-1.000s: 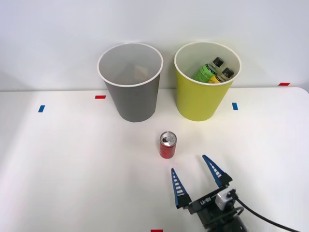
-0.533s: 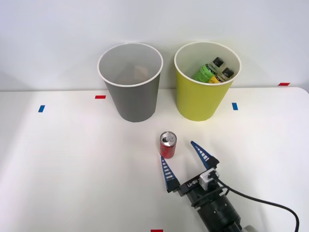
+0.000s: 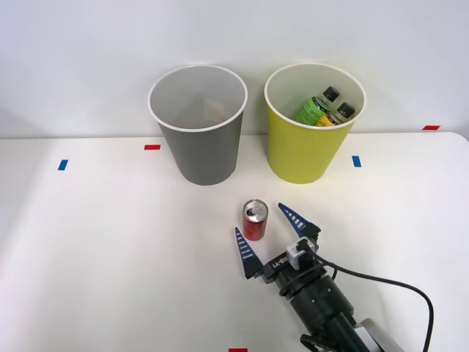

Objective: Put cans in the gray bin, plastic bottles in the light green bin

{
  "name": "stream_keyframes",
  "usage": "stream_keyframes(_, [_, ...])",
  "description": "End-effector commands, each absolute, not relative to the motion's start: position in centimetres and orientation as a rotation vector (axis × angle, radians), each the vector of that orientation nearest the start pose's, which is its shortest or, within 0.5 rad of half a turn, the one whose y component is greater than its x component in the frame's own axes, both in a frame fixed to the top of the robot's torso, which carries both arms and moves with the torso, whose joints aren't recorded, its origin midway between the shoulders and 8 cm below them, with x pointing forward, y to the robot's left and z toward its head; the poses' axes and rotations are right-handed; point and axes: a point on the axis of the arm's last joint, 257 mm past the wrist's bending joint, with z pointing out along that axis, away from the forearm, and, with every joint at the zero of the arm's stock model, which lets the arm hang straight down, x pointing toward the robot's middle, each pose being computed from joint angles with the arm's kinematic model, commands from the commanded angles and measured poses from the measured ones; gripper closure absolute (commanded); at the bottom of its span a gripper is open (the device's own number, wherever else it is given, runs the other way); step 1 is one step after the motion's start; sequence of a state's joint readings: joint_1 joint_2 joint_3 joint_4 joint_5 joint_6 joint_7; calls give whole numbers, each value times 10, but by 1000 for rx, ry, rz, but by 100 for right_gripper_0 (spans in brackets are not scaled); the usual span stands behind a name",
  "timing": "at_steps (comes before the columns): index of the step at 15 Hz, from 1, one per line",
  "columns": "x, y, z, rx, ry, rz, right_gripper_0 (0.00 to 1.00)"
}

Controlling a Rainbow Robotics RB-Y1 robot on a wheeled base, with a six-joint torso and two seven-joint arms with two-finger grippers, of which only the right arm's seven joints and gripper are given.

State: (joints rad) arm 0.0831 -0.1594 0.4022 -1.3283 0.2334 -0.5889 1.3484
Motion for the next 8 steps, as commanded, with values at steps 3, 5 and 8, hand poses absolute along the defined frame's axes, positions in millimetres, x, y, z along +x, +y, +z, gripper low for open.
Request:
stream_keyframes(3, [446, -41, -275, -459, 1357, 364, 1])
stream_keyframes(5, [452, -38, -272, -456, 1360, 366, 0])
stream_keyframes(8, [458, -35, -271, -451, 1374, 363, 1])
